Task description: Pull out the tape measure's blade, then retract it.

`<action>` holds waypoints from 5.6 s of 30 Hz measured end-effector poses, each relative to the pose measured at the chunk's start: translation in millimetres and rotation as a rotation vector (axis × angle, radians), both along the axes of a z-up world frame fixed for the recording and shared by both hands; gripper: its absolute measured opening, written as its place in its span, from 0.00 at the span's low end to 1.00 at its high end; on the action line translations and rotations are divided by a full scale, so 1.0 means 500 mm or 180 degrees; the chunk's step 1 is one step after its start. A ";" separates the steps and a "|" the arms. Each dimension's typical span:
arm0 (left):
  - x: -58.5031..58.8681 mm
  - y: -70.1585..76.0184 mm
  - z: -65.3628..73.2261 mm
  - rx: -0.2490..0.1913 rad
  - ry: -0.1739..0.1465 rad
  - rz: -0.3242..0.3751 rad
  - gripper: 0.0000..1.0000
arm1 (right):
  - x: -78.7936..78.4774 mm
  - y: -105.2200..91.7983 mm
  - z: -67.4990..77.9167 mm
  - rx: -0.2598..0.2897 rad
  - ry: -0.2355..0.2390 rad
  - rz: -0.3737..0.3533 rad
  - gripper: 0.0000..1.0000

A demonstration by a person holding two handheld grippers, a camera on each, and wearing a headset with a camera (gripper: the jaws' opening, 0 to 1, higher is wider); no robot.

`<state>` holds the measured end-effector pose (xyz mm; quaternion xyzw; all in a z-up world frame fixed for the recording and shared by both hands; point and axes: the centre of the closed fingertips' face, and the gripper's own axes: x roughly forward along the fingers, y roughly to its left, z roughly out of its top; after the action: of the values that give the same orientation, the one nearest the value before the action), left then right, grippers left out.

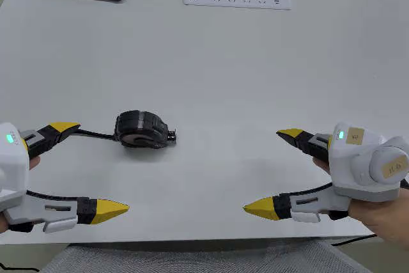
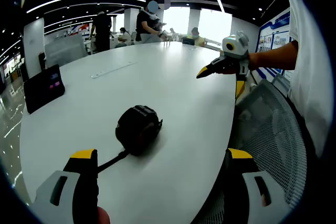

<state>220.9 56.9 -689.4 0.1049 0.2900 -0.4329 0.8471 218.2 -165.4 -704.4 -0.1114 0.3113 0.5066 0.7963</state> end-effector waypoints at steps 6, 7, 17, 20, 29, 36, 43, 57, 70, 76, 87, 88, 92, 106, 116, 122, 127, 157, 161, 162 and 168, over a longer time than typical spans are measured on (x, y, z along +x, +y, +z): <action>0.000 0.001 -0.001 0.0010 0.0012 0.0005 0.99 | 0.000 0.001 0.001 -0.0003 -0.0014 0.0009 0.93; 0.001 0.002 -0.001 0.0018 0.0002 0.0004 0.99 | 0.000 0.001 0.000 -0.0006 -0.0011 0.0003 0.93; -0.001 0.002 -0.002 -0.0040 0.0057 0.0050 0.88 | 0.007 -0.013 -0.006 -0.0090 -0.0013 -0.0087 0.75; 0.001 0.005 -0.004 -0.0031 0.0084 0.0079 0.83 | 0.014 -0.017 -0.007 -0.0122 -0.0045 -0.0124 0.72; 0.008 0.009 -0.006 -0.0034 0.0112 0.0109 0.82 | 0.022 -0.020 -0.009 -0.0179 -0.0090 -0.0139 0.68; 0.008 0.006 -0.008 -0.0030 0.0121 0.0108 0.82 | 0.022 -0.013 -0.009 -0.0152 -0.0085 -0.0125 0.66; 0.011 0.013 -0.016 -0.0042 0.0170 0.0135 0.82 | 0.023 -0.013 -0.017 -0.0170 -0.0062 -0.0089 0.64; 0.037 0.015 -0.024 0.0032 0.0235 -0.0015 0.83 | 0.045 -0.007 -0.030 -0.0252 -0.0057 0.0090 0.67; 0.068 0.009 -0.037 0.0181 0.0241 -0.0227 0.84 | 0.072 0.020 -0.036 -0.0281 -0.0104 0.0311 0.71; 0.081 0.008 -0.048 0.0251 0.0255 -0.0314 0.83 | 0.081 0.036 -0.042 -0.0294 -0.0126 0.0402 0.71; 0.110 0.001 -0.060 0.0423 0.0249 -0.0531 0.81 | 0.101 0.067 -0.046 -0.0297 -0.0155 0.0584 0.71; 0.112 0.000 -0.062 0.0440 0.0250 -0.0546 0.80 | 0.101 0.069 -0.047 -0.0302 -0.0148 0.0605 0.70; 0.116 -0.004 -0.068 0.0500 0.0266 -0.0638 0.78 | 0.106 0.079 -0.051 -0.0329 -0.0163 0.0682 0.70; 0.132 -0.013 -0.096 0.0793 0.0339 -0.0927 0.61 | 0.119 0.108 -0.070 -0.0438 -0.0213 0.0984 0.69; 0.146 -0.020 -0.115 0.0958 0.0335 -0.1042 0.50 | 0.127 0.123 -0.073 -0.0426 -0.0212 0.1048 0.69; 0.148 -0.022 -0.126 0.1033 0.0327 -0.1094 0.43 | 0.129 0.129 -0.078 -0.0405 -0.0199 0.1059 0.69; 0.153 -0.025 -0.130 0.1050 0.0306 -0.1087 0.38 | 0.126 0.136 -0.083 -0.0385 -0.0182 0.1068 0.68; 0.152 -0.035 -0.143 0.1099 0.0277 -0.1175 0.28 | 0.138 0.180 -0.099 -0.0171 -0.0098 0.1002 0.63; 0.152 -0.035 -0.143 0.1088 0.0263 -0.1150 0.28 | 0.141 0.196 -0.105 -0.0124 -0.0115 0.1006 0.61; 0.152 -0.035 -0.143 0.1077 0.0278 -0.1140 0.28 | 0.142 0.199 -0.107 -0.0123 -0.0110 0.1010 0.59; 0.153 -0.035 -0.144 0.1109 0.0306 -0.1123 0.27 | 0.147 0.222 -0.116 -0.0089 -0.0130 0.1079 0.55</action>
<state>297.2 39.5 -761.5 0.2776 0.3773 -0.5220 0.7128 291.5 -54.3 -762.3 -0.1837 0.2787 0.6269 0.7039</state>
